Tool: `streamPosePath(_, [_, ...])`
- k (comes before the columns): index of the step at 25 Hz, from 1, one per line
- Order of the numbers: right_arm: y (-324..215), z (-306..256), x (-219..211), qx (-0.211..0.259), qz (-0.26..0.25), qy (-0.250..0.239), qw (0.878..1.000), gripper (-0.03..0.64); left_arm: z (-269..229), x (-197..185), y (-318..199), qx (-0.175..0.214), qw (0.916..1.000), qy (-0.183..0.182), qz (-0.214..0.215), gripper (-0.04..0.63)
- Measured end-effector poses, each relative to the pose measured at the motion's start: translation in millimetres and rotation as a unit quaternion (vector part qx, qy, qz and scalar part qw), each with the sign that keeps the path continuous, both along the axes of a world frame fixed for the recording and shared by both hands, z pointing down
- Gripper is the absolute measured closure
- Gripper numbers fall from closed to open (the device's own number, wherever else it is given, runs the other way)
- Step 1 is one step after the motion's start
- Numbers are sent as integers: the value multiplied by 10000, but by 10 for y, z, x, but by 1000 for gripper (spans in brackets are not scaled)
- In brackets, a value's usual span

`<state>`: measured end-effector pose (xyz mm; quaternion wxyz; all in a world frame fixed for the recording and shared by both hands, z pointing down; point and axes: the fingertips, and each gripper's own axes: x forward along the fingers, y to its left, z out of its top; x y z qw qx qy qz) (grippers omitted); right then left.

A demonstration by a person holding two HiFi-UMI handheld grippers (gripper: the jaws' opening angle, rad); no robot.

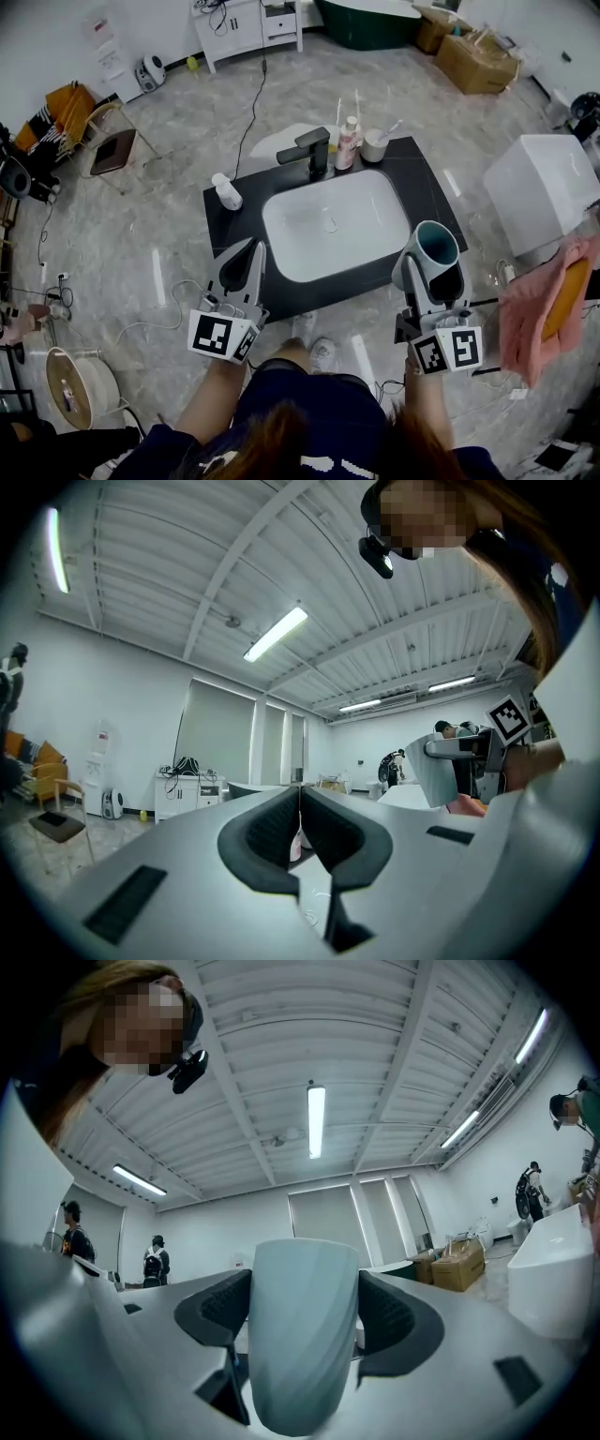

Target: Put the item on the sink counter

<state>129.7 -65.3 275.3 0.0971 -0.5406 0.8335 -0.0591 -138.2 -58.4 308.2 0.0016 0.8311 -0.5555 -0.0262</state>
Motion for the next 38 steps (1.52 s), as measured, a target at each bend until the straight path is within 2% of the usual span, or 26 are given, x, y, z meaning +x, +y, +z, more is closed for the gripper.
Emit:
streamPosePath(3, [-308,-4,-36,-6,56,-4,10000,249,-87,30,-380,138,9997,206,59,572])
streamPosePath(6, [-572,-32,-95,26,103,79,9999,249,-102,67,-715,170,9993,234,250,572])
streamPosePath(8, [-753,-64,-135,57,174,105,9998,249,-95,55,-931,161,9990,151,396,572])
streamPosePath(13, [-1120,-17,-318,-66,236,0,9997,249,-49,-51,-1352,220,9971,-330,646,572])
streamPosePath(17, [-1314,102,-403,-232,306,18,9993,249,35,-116,-1627,117,9969,-120,763,572])
streamPosePath(21, [-1494,230,-457,-391,292,61,9988,249,164,-141,-1825,-28,9969,25,785,572])
streamPosePath(28, [-1903,420,-390,-569,163,-17,9982,249,359,-23,-2123,-248,9968,67,752,572])
streamPosePath(38, [-2670,762,-13,-768,-104,7,9970,249,613,408,-2696,-522,9974,-25,493,572])
